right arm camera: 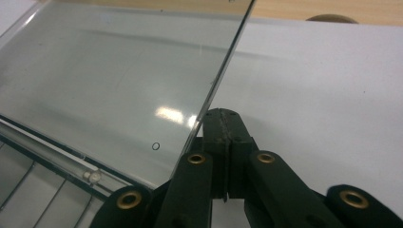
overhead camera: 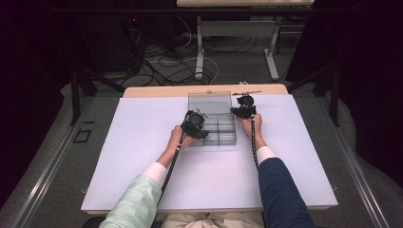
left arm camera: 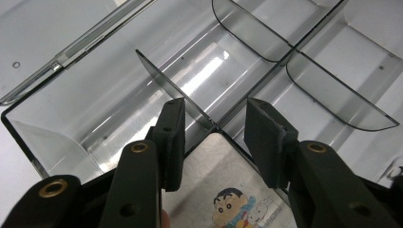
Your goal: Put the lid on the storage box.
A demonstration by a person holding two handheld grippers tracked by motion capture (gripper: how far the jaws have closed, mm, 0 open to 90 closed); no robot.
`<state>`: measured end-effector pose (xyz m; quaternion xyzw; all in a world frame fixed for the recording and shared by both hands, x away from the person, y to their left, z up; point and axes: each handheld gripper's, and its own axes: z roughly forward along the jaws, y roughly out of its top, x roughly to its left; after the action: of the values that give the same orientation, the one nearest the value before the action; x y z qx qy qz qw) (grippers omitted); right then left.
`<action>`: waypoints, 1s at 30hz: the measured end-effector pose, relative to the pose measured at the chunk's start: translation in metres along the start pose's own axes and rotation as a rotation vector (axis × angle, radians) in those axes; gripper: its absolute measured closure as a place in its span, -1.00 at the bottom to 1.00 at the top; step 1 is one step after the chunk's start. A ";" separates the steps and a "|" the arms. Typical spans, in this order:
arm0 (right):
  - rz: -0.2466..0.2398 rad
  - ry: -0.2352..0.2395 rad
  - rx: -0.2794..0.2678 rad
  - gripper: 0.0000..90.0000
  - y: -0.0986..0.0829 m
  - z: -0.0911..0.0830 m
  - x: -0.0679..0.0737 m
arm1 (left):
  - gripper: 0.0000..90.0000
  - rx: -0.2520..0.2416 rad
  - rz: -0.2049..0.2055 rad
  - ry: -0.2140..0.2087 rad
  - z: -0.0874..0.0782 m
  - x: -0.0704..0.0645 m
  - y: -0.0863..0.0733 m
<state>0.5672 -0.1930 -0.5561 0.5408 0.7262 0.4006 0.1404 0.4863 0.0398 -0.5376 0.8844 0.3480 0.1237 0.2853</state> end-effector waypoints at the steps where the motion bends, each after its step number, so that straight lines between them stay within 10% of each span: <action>1: -0.004 -0.004 -0.012 1.00 0.000 -0.001 0.000 | 0.33 0.000 0.001 0.000 0.000 0.000 0.000; 30: -0.087 -0.015 -0.132 1.00 0.022 -0.027 0.014 | 0.33 0.006 -0.007 -0.001 0.000 0.000 0.000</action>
<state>0.5598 -0.1899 -0.5195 0.5012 0.7201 0.4368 0.1986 0.4865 0.0396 -0.5373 0.8842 0.3513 0.1214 0.2830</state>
